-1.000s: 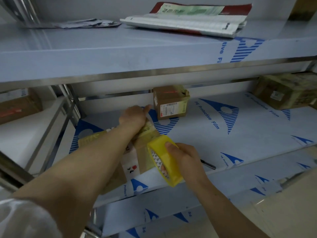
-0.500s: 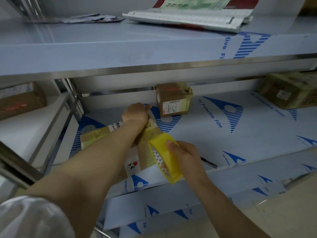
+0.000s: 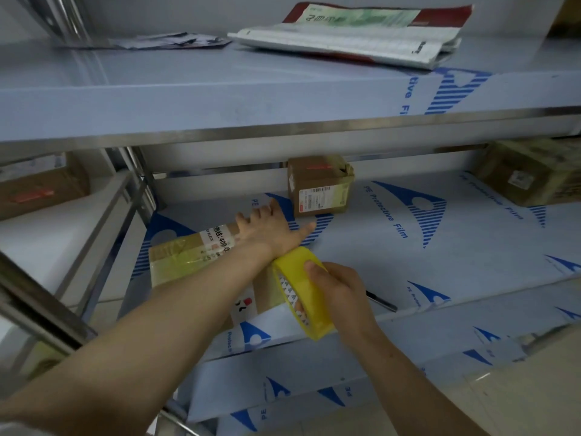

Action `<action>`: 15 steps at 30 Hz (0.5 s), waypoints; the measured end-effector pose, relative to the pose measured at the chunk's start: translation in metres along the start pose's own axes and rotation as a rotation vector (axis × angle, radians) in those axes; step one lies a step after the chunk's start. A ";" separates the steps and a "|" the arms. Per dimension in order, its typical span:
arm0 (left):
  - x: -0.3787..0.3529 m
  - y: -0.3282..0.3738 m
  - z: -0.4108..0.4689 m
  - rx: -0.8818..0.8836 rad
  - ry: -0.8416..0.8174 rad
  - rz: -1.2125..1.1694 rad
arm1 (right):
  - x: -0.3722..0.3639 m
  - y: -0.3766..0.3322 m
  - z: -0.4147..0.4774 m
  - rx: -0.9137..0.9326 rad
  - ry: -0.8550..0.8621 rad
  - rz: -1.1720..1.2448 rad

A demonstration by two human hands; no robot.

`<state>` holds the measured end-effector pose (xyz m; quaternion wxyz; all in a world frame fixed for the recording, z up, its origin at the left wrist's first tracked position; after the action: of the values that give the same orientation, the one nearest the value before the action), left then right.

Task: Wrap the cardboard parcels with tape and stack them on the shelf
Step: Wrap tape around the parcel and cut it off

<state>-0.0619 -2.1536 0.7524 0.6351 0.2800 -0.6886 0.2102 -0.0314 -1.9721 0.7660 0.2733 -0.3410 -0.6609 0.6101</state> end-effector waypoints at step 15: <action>0.022 -0.013 -0.002 -0.003 0.002 -0.261 | 0.004 0.006 0.001 -0.041 0.014 0.025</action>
<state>-0.0531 -2.1649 0.7740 0.6581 0.3659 -0.6461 0.1248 -0.0337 -1.9694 0.7596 0.2631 -0.3590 -0.6672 0.5974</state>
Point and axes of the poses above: each hand's wrist, its own z-axis towards the middle knuckle, its own x-axis out of the back of the hand, y = z × x, the point moved 9 cm from there along z, towards the middle knuckle, and after that the axes turned 2 degrees about z, right-handed, at the moved point
